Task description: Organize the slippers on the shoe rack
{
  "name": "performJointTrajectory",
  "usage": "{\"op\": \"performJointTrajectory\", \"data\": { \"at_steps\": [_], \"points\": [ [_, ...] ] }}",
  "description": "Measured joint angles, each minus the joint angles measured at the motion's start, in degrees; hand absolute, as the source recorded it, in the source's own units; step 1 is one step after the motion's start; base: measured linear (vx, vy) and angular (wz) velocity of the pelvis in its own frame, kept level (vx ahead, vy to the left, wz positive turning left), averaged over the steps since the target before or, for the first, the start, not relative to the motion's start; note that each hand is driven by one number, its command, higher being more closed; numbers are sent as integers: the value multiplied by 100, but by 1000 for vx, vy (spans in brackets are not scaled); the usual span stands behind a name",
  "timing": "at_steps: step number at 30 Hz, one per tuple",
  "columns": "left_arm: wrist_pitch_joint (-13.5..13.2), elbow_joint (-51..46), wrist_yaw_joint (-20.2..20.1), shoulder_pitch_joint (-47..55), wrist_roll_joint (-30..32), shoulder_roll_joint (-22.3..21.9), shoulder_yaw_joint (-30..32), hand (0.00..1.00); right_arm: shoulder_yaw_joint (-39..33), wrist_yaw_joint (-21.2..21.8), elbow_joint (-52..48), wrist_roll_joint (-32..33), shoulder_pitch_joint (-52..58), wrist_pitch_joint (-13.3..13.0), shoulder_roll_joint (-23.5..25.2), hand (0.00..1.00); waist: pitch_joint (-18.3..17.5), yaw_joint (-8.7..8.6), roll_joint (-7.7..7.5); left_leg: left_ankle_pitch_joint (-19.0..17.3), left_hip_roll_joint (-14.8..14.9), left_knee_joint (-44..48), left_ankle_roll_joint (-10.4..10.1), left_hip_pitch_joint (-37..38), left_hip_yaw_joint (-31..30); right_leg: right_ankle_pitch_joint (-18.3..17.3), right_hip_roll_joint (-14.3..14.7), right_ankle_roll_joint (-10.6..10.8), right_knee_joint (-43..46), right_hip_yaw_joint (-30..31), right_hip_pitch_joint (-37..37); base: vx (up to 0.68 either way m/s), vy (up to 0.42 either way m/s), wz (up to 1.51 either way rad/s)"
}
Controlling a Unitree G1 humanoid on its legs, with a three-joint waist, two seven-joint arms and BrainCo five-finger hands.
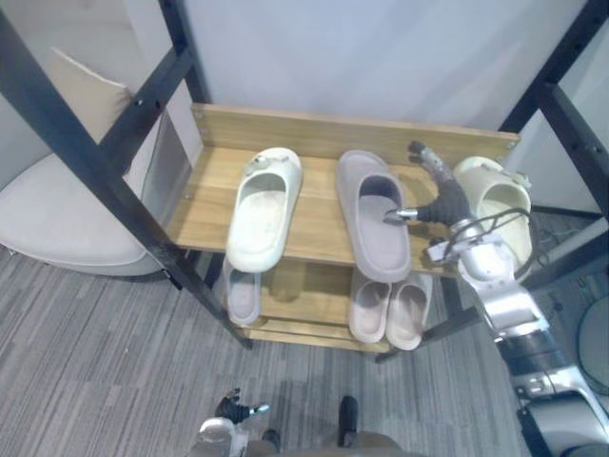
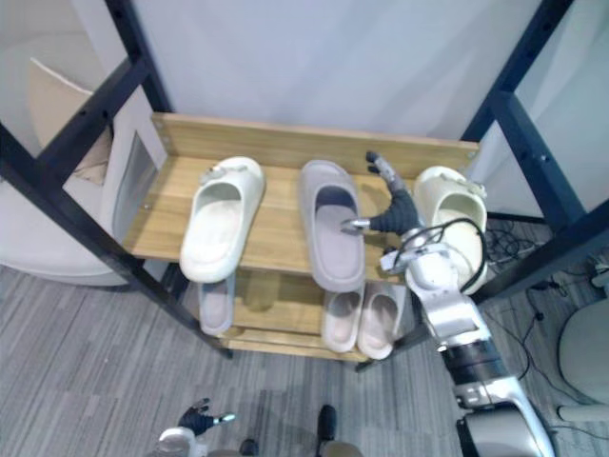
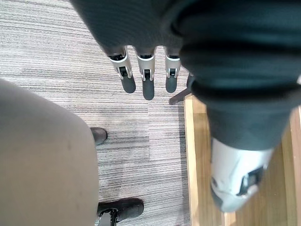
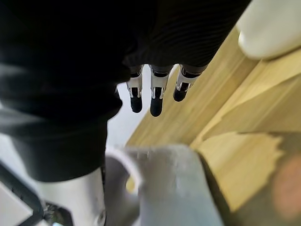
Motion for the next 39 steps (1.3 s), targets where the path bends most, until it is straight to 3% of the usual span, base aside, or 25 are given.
{"op": "performJointTrajectory", "data": {
  "at_steps": [5, 6, 21, 33, 39],
  "points": [
    [0, -78, 0, 2, -111, 26, 1, 0, 333, 106, 536, 117, -526, 73, -4, 0, 54, 69, -92, 32, 1, -7, -16, -9, -41, 10, 5, -15, 0, -9, 0, -11, -3, 2],
    [0, -81, 1, 2, -113, 25, 1, 0, 406, 114, 632, 118, -626, 81, -5, 100, 55, 74, -94, 33, 1, -8, -15, -10, -42, 13, 5, -18, -1, -8, 0, 0, 0, 0],
    [-6, -89, -20, -5, -195, 34, 46, 0, 549, 180, 1089, 141, -1147, 73, -21, 100, 73, 143, -125, 39, 10, -31, -18, 14, -63, 13, 15, -22, 0, -18, 17, 0, 0, 0],
    [6, -78, -72, 13, -180, 28, 256, 0, -453, 280, -963, 230, 589, 12, 232, 100, 102, 97, -173, 40, 26, -31, -16, 143, -81, -22, 10, -19, -1, -39, 169, -1, 0, 2],
    [6, -18, -69, 16, -134, 17, 257, 0, -791, 152, -2299, 232, 993, -302, 746, 100, 73, 44, -132, 63, 25, -29, 15, 205, -72, -20, -22, -18, -1, -23, 207, -4, 1, -1]
  ]
}}
